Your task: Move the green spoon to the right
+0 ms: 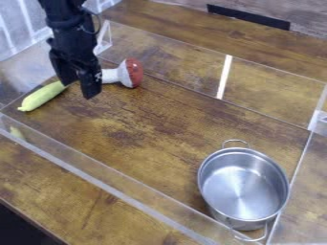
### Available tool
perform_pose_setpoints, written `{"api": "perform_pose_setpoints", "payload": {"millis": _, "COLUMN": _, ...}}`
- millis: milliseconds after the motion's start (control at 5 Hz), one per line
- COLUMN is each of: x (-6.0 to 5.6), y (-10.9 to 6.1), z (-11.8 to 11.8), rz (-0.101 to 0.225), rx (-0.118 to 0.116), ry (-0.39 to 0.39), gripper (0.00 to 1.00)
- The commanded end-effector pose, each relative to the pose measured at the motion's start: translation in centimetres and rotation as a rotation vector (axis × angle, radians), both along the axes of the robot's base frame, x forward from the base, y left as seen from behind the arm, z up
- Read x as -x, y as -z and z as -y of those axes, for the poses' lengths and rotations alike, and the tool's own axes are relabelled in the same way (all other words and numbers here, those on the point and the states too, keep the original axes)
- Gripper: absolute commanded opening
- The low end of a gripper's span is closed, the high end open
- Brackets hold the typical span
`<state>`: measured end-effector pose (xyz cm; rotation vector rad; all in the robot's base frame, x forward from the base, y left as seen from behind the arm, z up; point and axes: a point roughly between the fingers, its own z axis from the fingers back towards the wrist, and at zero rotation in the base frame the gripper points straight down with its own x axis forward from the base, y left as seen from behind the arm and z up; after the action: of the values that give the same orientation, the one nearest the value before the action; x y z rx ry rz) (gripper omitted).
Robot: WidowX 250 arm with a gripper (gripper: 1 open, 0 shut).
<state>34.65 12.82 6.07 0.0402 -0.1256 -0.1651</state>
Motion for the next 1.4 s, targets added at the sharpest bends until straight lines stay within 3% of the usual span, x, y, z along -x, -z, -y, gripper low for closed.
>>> {"api": "perform_pose_setpoints", "payload": {"millis": 0, "x": -1.5, "y": -1.4, "z": -2.3, "rz": 0.071, "rx": -0.027, "ry": -0.019, "gripper": 1.00}}
{"api": "perform_pose_setpoints", "payload": {"millis": 400, "x": -2.1, "y": -0.5, "z": -3.8, "rz": 0.077, "rx": -0.028, "ry": 0.000, "gripper": 1.00}}
{"api": "perform_pose_setpoints", "payload": {"millis": 600, "x": -2.2, "y": -0.4, "z": -4.1, "rz": 0.077, "rx": -0.025, "ry": 0.014, "gripper": 0.00}}
{"api": "perform_pose_setpoints", "payload": {"millis": 1000, "x": -1.4, "y": -2.7, "z": -4.6, "rz": 0.095, "rx": -0.030, "ry": -0.117, "gripper": 0.00}}
{"api": "perform_pose_setpoints", "payload": {"millis": 1200, "x": -0.3, "y": -3.7, "z": -4.8, "rz": 0.109, "rx": -0.026, "ry": -0.125, "gripper": 0.00}}
